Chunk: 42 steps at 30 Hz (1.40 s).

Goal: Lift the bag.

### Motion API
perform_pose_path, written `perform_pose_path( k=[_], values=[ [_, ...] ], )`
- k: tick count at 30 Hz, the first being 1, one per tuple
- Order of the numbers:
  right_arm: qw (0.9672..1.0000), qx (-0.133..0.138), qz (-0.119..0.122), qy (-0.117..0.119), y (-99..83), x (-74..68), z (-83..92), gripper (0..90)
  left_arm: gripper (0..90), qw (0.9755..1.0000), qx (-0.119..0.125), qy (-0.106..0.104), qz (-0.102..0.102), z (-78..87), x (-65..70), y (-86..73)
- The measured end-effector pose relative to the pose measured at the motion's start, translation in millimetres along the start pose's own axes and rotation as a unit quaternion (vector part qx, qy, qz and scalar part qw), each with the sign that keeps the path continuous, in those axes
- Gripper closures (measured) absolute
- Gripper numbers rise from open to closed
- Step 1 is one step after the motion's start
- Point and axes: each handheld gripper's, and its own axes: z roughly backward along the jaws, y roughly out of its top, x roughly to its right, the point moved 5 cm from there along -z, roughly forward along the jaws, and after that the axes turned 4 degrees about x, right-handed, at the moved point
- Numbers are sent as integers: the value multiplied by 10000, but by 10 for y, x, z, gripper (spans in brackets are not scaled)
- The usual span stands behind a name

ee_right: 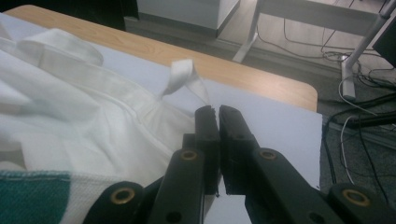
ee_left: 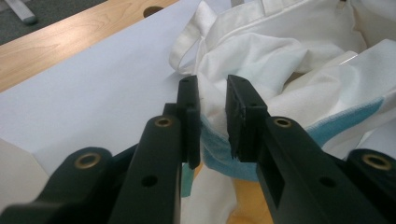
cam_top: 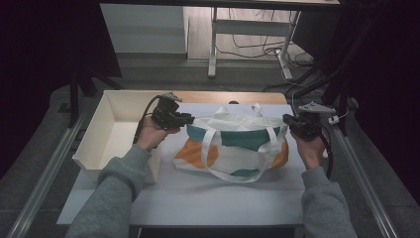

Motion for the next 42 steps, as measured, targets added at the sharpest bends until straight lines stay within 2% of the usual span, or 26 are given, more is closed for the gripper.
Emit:
perform_pose_path(
  k=[2,3,4,6,7,10,13,18,23,33,38,42],
  values=[
    [10000,84,18,36,31,-26,30,819,727,10000,32,14,-6,-3,14,8],
    [9999,116,19,44,43,-35,47,737,689,10000,75,36,-28,6,25,15],
    [9999,164,0,25,59,-50,70,647,615,9999,148,46,-39,25,41,26],
    [9996,278,48,-59,87,-81,148,550,455,9992,382,135,-75,114,74,57],
    [9992,390,42,-83,105,-100,212,505,412,9986,494,143,-77,163,89,70],
    [9977,683,-42,-10,134,-126,373,456,336,9975,678,118,-125,303,146,83],
    [9962,815,-80,291,112,-169,546,448,317,9966,767,88,-303,450,235,44],
    [9948,723,42,720,-25,-281,707,428,298,9964,750,5,-399,591,343,-145],
    [9933,628,188,951,-194,-419,813,415,296,9954,852,-54,-441,722,438,-407],
    [9915,428,343,1181,-562,-636,937,407,292,9930,1015,384,-465,1063,527,-845],
    [9914,243,359,1238,-778,-694,946,405,284,9931,965,607,-274,1157,460,-1088],
    [9906,140,376,1310,-908,-721,941,405,280,9929,930,728,-155,1211,396,-1217]
  ],
)
